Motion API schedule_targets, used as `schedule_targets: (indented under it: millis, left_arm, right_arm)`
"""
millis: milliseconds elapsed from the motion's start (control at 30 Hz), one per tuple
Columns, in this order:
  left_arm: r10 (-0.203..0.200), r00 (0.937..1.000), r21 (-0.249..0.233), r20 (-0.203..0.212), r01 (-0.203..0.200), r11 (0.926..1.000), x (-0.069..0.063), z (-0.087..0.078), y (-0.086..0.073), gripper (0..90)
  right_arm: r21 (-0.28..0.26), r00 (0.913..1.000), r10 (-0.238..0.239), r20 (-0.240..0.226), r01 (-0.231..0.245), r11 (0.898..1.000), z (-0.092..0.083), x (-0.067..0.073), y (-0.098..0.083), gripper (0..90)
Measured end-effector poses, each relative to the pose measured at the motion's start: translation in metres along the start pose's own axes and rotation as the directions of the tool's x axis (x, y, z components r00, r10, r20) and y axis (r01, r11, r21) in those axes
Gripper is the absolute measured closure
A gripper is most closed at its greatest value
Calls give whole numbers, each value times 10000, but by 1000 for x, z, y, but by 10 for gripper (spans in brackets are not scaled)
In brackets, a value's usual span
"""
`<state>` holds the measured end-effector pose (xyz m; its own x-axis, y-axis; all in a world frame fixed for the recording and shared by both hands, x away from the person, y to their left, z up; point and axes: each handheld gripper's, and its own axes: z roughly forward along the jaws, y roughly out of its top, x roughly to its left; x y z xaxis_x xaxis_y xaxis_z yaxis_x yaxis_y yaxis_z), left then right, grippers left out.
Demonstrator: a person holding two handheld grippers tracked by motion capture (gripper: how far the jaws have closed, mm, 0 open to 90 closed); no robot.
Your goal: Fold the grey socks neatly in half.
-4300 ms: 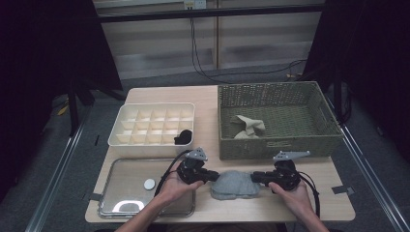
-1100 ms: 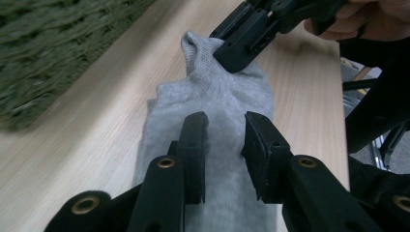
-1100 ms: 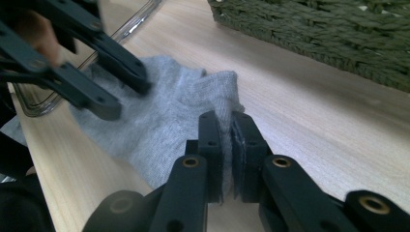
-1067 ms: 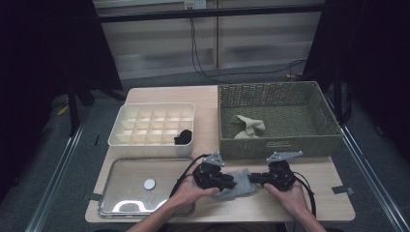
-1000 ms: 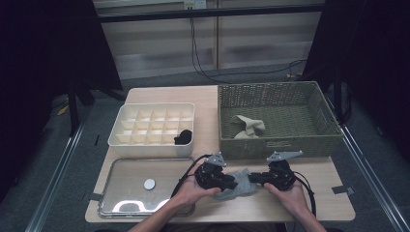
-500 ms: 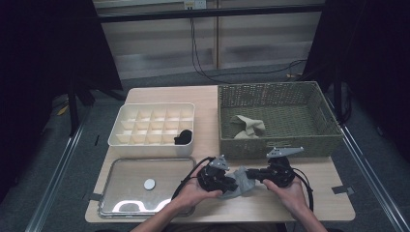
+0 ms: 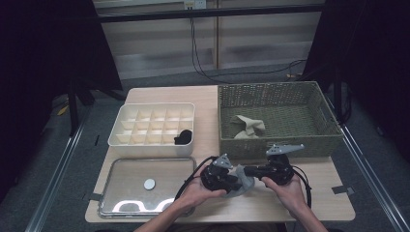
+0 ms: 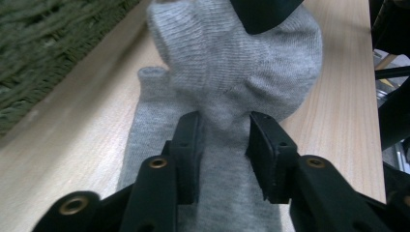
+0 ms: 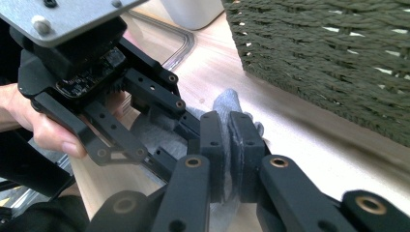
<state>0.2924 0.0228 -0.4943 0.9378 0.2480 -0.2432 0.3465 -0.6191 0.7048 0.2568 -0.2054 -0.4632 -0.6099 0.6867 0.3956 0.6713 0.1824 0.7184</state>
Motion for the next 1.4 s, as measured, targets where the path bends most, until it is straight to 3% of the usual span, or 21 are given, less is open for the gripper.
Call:
schedule_targets:
  millis: [333, 567, 633, 767, 933, 1400]
  left_arm:
    - [138, 9994, -344, -308, -149, 9993, -5, -34, -8, 617]
    - [-4, 9989, -678, -465, -28, 9977, -5, -65, -22, 609]
    - [-171, 9994, -717, -298, 149, 9973, -4, -68, -28, 592]
    - [-148, 9994, -657, -313, 127, 9978, -3, -65, -35, 597]
    - [-136, 9993, -194, -337, 130, 9997, 0, -53, -35, 623]
    - [-147, 9990, 51, -420, 149, 9999, 2, -47, -37, 621]
  right_arm:
    - [-213, 9993, 150, 351, -143, 9997, -14, -11, -5, 856]
    - [-269, 9985, -7, 542, 22, 9996, -19, -12, -1, 856]
    - [-223, 9984, -76, 558, 89, 9997, -19, -11, 1, 855]
    - [-353, 9986, -193, 498, 211, 9992, -18, -10, 3, 854]
    - [-328, 9989, -202, 416, 216, 9992, -14, -7, 4, 854]
    - [239, 9988, -477, -134, 480, 9986, 15, 13, 13, 852]
